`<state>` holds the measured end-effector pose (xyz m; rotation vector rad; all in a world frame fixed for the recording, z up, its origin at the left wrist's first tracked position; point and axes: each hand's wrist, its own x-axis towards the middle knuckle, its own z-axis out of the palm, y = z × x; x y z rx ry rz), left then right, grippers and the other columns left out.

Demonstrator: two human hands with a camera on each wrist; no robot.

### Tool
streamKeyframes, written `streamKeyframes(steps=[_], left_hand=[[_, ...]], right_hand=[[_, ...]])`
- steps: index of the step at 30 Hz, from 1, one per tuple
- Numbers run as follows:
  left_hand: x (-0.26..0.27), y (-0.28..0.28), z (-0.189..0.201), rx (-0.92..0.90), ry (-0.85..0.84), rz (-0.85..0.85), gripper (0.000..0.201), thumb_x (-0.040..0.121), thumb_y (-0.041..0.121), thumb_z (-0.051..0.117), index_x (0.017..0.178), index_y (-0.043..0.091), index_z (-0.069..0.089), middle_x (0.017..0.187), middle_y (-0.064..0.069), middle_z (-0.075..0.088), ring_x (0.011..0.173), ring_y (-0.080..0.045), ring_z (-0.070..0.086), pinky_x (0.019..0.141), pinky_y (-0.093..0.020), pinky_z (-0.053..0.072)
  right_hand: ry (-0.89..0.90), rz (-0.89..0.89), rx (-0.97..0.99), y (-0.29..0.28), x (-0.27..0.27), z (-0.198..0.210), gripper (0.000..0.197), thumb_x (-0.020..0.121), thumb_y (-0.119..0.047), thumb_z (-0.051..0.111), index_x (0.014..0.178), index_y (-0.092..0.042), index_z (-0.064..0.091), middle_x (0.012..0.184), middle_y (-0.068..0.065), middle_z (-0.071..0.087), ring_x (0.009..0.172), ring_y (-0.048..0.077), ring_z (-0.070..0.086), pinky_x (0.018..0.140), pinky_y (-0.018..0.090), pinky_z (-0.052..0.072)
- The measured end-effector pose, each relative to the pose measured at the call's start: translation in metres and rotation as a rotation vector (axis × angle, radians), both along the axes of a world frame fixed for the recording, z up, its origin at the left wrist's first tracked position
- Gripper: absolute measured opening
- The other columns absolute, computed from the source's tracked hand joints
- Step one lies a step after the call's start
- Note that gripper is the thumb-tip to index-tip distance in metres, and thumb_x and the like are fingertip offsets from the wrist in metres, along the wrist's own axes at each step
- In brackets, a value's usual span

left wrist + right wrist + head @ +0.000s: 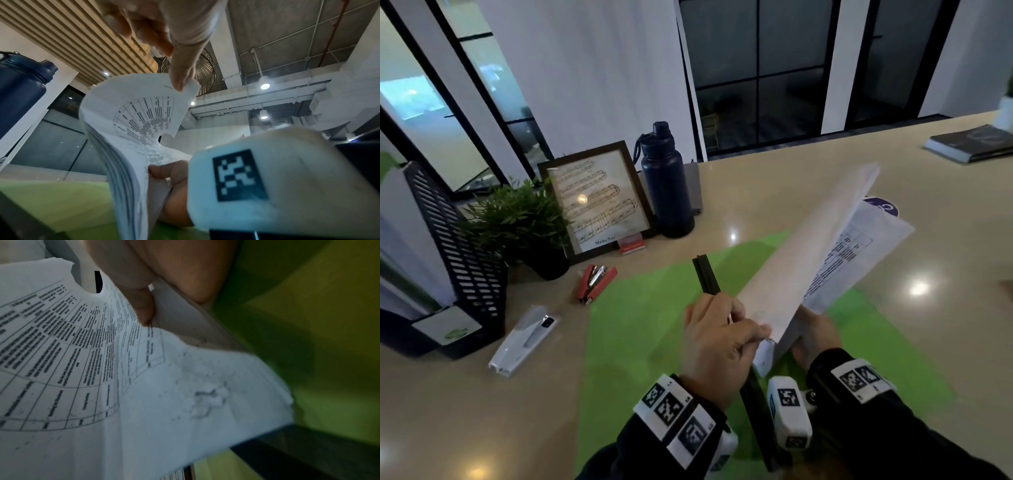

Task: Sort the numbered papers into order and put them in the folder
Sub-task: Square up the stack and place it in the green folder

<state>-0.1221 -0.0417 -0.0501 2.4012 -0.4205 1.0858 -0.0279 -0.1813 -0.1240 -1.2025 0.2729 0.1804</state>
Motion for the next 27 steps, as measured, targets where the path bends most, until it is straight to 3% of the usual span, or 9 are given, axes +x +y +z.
streamKeyframes(steps=[1, 3, 6, 10, 13, 14, 17, 23, 27], left_hand=[[-0.001, 0.0, 0.0, 0.008, 0.01, -0.004, 0.009, 0.071, 0.031, 0.069, 0.067, 0.023, 0.072, 0.069, 0.005, 0.05, 0.075, -0.011, 0.039, 0.066, -0.023, 0.027], [-0.002, 0.0, 0.001, 0.024, 0.022, -0.002, 0.01, 0.072, 0.031, 0.068, 0.067, 0.022, 0.072, 0.069, 0.004, 0.05, 0.076, -0.011, 0.039, 0.066, -0.023, 0.026], [-0.002, -0.001, 0.003, -0.031, 0.013, 0.007, 0.009, 0.071, 0.029, 0.067, 0.07, 0.021, 0.071, 0.072, 0.005, 0.05, 0.077, -0.009, 0.04, 0.067, -0.021, 0.028], [0.004, 0.014, 0.008, -0.401, 0.117, 0.129, 0.022, 0.077, 0.027, 0.064, 0.095, 0.016, 0.058, 0.092, 0.008, 0.049, 0.088, -0.007, 0.047, 0.076, -0.013, 0.037], [0.011, 0.035, 0.01, -0.78, 0.595, 0.224, 0.037, 0.083, 0.022, 0.068, 0.11, 0.017, 0.043, 0.101, 0.008, 0.055, 0.101, -0.015, 0.056, 0.08, -0.023, 0.039], [0.013, 0.042, 0.005, -0.826, 0.783, 0.225, 0.036, 0.085, 0.024, 0.066, 0.109, 0.015, 0.041, 0.1, 0.009, 0.056, 0.1, -0.016, 0.057, 0.077, -0.024, 0.04], [0.017, 0.051, -0.022, -0.985, 1.112, 0.102, 0.048, 0.087, 0.026, 0.062, 0.124, 0.002, 0.044, 0.108, -0.003, 0.063, 0.079, -0.015, 0.065, 0.064, -0.028, 0.052], [0.023, 0.053, -0.017, -1.136, 0.921, 0.037, 0.007, 0.091, 0.013, 0.057, 0.098, 0.011, 0.059, 0.103, -0.009, 0.069, 0.089, -0.021, 0.067, 0.081, -0.039, 0.056], [0.022, 0.047, -0.023, -1.119, 1.017, -0.016, 0.012, 0.09, 0.013, 0.058, 0.1, 0.007, 0.062, 0.105, -0.013, 0.071, 0.086, -0.022, 0.069, 0.076, -0.037, 0.058]], right_hand=[[-0.026, 0.033, 0.0, 0.001, -0.002, 0.003, 0.016, 0.078, -0.016, 0.067, 0.064, -0.017, 0.074, 0.064, -0.001, 0.072, 0.071, 0.019, 0.067, 0.076, 0.033, 0.054], [0.028, 0.019, 0.078, 0.001, -0.002, 0.002, 0.018, 0.075, -0.018, 0.069, 0.06, -0.007, 0.072, 0.064, 0.01, 0.071, 0.071, 0.028, 0.063, 0.073, 0.04, 0.05], [0.039, -0.068, 0.129, 0.003, -0.001, 0.003, 0.013, 0.083, -0.004, 0.061, 0.072, 0.0, 0.067, 0.067, 0.007, 0.071, 0.064, 0.024, 0.065, 0.06, 0.027, 0.052], [0.193, -0.183, 0.359, 0.0, 0.001, 0.005, 0.025, 0.094, -0.006, 0.05, 0.118, -0.006, 0.057, 0.109, 0.007, 0.06, 0.069, 0.009, 0.066, 0.059, 0.013, 0.049], [0.248, -0.162, 0.365, -0.001, 0.002, 0.005, 0.029, 0.091, -0.02, 0.057, 0.116, -0.004, 0.056, 0.108, 0.013, 0.062, 0.088, 0.02, 0.061, 0.081, 0.026, 0.048], [0.169, -0.096, 0.212, 0.001, -0.005, 0.007, 0.033, 0.088, -0.02, 0.061, 0.114, 0.0, 0.055, 0.11, 0.015, 0.063, 0.094, 0.025, 0.062, 0.091, 0.032, 0.048], [0.153, -0.062, 0.071, 0.002, -0.004, 0.01, 0.043, 0.085, -0.018, 0.064, 0.119, 0.005, 0.052, 0.107, 0.011, 0.064, 0.105, 0.028, 0.059, 0.101, 0.04, 0.044], [0.079, -0.037, -0.009, 0.002, -0.01, 0.018, 0.038, 0.088, -0.018, 0.061, 0.12, 0.0, 0.053, 0.118, 0.012, 0.063, 0.106, 0.029, 0.061, 0.09, 0.036, 0.049], [0.049, -0.009, 0.022, 0.007, -0.013, 0.027, 0.027, 0.091, -0.019, 0.057, 0.114, -0.005, 0.057, 0.111, 0.005, 0.065, 0.099, 0.022, 0.062, 0.087, 0.031, 0.049]])
